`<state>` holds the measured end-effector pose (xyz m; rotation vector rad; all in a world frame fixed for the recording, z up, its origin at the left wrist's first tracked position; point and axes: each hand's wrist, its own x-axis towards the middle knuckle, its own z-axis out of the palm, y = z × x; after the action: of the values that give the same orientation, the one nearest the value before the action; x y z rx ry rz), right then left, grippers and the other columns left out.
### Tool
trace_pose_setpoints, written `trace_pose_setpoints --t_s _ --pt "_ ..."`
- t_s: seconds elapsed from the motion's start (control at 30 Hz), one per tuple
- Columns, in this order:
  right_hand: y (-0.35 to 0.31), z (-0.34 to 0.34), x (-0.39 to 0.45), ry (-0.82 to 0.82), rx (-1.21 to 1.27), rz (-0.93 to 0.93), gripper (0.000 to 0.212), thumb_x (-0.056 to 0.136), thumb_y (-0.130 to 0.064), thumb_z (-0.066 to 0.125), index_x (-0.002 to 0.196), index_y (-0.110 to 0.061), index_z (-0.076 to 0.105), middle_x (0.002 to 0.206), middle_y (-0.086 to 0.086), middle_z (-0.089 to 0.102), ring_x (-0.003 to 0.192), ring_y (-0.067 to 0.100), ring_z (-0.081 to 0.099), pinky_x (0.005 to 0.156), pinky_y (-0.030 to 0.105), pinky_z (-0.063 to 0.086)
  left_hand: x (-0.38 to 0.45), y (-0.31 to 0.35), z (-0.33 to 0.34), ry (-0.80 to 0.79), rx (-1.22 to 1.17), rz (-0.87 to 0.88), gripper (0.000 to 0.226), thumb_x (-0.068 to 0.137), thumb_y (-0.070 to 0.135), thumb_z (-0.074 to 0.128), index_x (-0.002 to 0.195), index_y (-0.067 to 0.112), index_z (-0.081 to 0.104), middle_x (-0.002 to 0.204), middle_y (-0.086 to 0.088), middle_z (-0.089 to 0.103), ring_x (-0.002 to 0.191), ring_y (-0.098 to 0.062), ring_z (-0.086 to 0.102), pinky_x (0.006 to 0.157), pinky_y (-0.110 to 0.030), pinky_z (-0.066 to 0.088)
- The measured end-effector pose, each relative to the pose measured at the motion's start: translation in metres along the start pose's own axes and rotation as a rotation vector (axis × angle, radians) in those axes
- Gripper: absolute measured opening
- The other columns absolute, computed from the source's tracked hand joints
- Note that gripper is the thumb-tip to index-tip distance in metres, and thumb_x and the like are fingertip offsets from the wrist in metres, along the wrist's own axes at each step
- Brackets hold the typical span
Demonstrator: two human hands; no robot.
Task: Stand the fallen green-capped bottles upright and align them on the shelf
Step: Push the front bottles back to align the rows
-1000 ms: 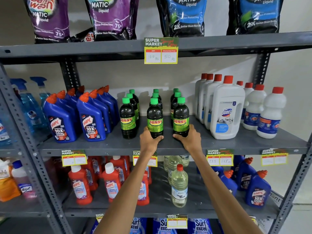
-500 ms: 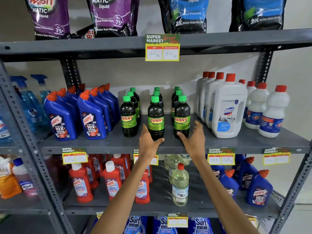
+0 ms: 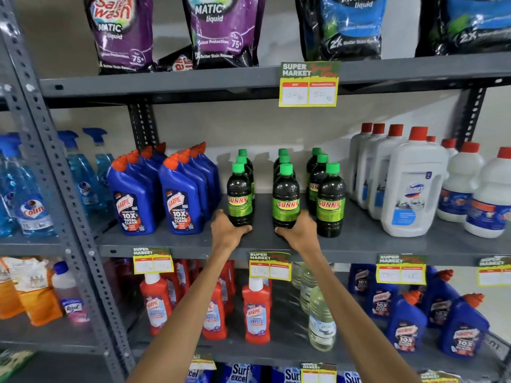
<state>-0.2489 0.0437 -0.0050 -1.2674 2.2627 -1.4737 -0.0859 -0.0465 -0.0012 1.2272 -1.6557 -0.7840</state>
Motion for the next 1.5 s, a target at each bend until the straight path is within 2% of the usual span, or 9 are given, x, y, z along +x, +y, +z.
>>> trace_pose_setpoints --t_s 0.1,0.2,0.47,0.6,0.73,0.9,1.07,1.5 --pt "0.002 0.001 0.005 -0.006 0.003 -0.014 0.063 0.067 -0.026 0.086 0.118 -0.004 0.057 0.116 0.014 0.068 0.11 0.031 0.063 0.086 0.031 0.05 0.007 -0.002 -0.003 -0.02 -0.04 0.048 0.059 0.062 0.013 0.089 0.111 0.001 0.058 0.111 -0.017 0.069 0.1 -0.025 0.065 0.079 -0.023 0.044" --pt "0.002 0.0 0.005 -0.014 -0.009 -0.038 0.062 0.067 -0.027 0.085 0.119 -0.006 0.059 0.115 0.011 0.069 0.109 0.029 0.064 0.084 0.027 0.047 0.01 -0.009 -0.003 -0.034 -0.062 0.1 0.055 0.063 0.013 0.088 0.111 0.003 0.063 0.109 -0.014 0.071 0.091 -0.017 0.064 0.078 -0.023 0.046" --pt "0.001 -0.002 -0.002 -0.022 -0.046 -0.092 0.061 0.072 -0.026 0.083 0.123 -0.006 0.056 0.12 0.012 0.067 0.114 0.03 0.062 0.092 0.032 0.046 0.004 -0.02 -0.006 -0.059 -0.089 0.159 0.055 0.062 0.019 0.089 0.111 0.006 0.067 0.104 -0.01 0.073 0.093 -0.019 0.068 0.082 -0.028 0.054" --pt "0.0 -0.004 -0.007 -0.011 -0.04 -0.1 0.06 0.072 -0.025 0.083 0.121 -0.005 0.055 0.118 0.013 0.068 0.112 0.03 0.063 0.091 0.032 0.047 0.001 -0.021 -0.007 -0.04 -0.097 0.168 0.053 0.061 0.019 0.089 0.108 0.006 0.068 0.101 -0.01 0.074 0.089 -0.017 0.069 0.08 -0.028 0.055" --pt "0.0 -0.006 -0.009 -0.016 -0.052 -0.108 0.061 0.073 -0.028 0.083 0.122 -0.005 0.054 0.12 0.013 0.067 0.113 0.03 0.062 0.09 0.03 0.046 0.002 -0.022 -0.006 -0.039 -0.094 0.165 0.053 0.061 0.019 0.089 0.108 0.007 0.068 0.102 -0.011 0.074 0.09 -0.019 0.069 0.084 -0.034 0.057" --pt "-0.001 -0.007 -0.012 -0.019 -0.054 -0.114 0.064 0.073 -0.031 0.083 0.124 -0.005 0.053 0.122 0.013 0.066 0.115 0.031 0.061 0.094 0.036 0.048 0.0 -0.021 -0.007 -0.036 -0.093 0.163 0.054 0.061 0.02 0.089 0.108 0.008 0.068 0.101 -0.009 0.074 0.089 -0.017 0.069 0.084 -0.033 0.056" --pt "0.0 -0.008 -0.009 -0.049 -0.059 -0.112 0.065 0.075 -0.029 0.082 0.125 -0.002 0.052 0.123 0.016 0.066 0.116 0.033 0.06 0.095 0.037 0.048 0.005 -0.029 -0.003 -0.037 -0.079 0.136 0.056 0.058 0.027 0.089 0.107 0.012 0.068 0.099 -0.006 0.074 0.09 -0.017 0.069 0.086 -0.04 0.057" --pt "-0.004 -0.009 -0.013 -0.05 -0.064 -0.065 0.071 0.074 -0.029 0.083 0.129 -0.001 0.048 0.126 0.016 0.064 0.119 0.033 0.059 0.097 0.037 0.047 -0.004 -0.026 -0.006 -0.03 -0.056 0.148 0.057 0.062 0.023 0.089 0.111 0.008 0.065 0.104 -0.01 0.073 0.095 -0.021 0.069 0.086 -0.039 0.057"
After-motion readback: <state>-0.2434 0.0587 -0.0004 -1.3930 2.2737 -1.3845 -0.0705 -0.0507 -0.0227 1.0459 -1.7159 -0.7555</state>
